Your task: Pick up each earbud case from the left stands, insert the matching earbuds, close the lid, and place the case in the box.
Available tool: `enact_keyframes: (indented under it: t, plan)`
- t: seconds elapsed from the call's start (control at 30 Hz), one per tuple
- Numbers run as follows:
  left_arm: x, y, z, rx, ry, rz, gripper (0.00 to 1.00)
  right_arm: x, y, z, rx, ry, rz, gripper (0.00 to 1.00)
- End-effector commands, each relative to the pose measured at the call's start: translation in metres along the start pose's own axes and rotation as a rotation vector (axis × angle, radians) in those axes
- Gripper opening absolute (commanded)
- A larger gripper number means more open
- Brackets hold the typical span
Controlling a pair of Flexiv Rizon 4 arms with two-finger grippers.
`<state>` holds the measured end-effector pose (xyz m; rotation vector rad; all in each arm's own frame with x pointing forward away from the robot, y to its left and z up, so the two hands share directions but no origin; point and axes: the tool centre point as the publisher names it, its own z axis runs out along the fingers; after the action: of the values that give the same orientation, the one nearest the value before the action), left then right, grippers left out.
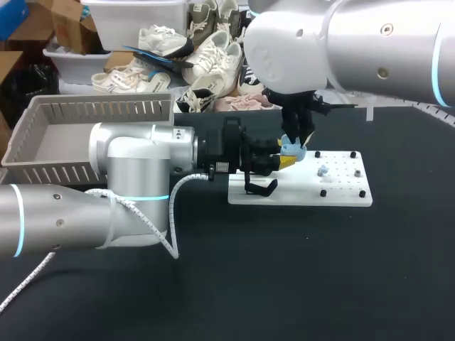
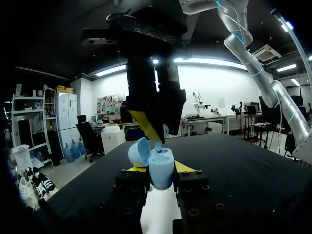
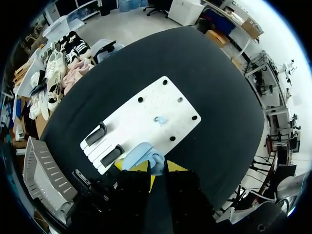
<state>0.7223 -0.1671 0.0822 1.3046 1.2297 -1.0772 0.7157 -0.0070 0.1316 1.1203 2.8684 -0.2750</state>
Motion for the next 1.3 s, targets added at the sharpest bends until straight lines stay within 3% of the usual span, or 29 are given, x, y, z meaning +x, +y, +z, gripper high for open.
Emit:
enact_keyframes:
  t: [0.03,0.73,0.77,0.8,0.87,1.07,1.3]
  plan:
    - [0.0,-0.002,0.0,-0.006,0.0,0.001,0.0,0.001,-0.003,0.002,-0.004,0.001,0.005,0.0]
    - [0.0,-0.002,0.0,-0.006,0.0,0.001,0.0,0.007,-0.002,0.01,-0.002,0.016,-0.002,0.0]
    - [0.0,-0.002,0.0,-0.006,0.0,0.001,0.0,0.008,-0.002,0.009,0.012,0.002,0.002,0.24]
    - [0.0,-0.002,0.0,-0.006,0.0,0.001,0.0,0.009,-0.001,0.008,0.011,-0.001,0.002,0.35]
    - [0.0,-0.002,0.0,-0.006,0.0,0.001,0.0,0.01,-0.001,0.007,0.013,-0.003,0.002,0.44]
    - [0.0,-0.002,0.0,-0.006,0.0,0.001,0.0,0.012,-0.004,0.006,0.011,-0.005,0.002,0.44]
    - [0.0,-0.002,0.0,-0.006,0.0,0.001,0.0,0.023,-0.022,0.0,-0.049,0.006,-0.005,0.42]
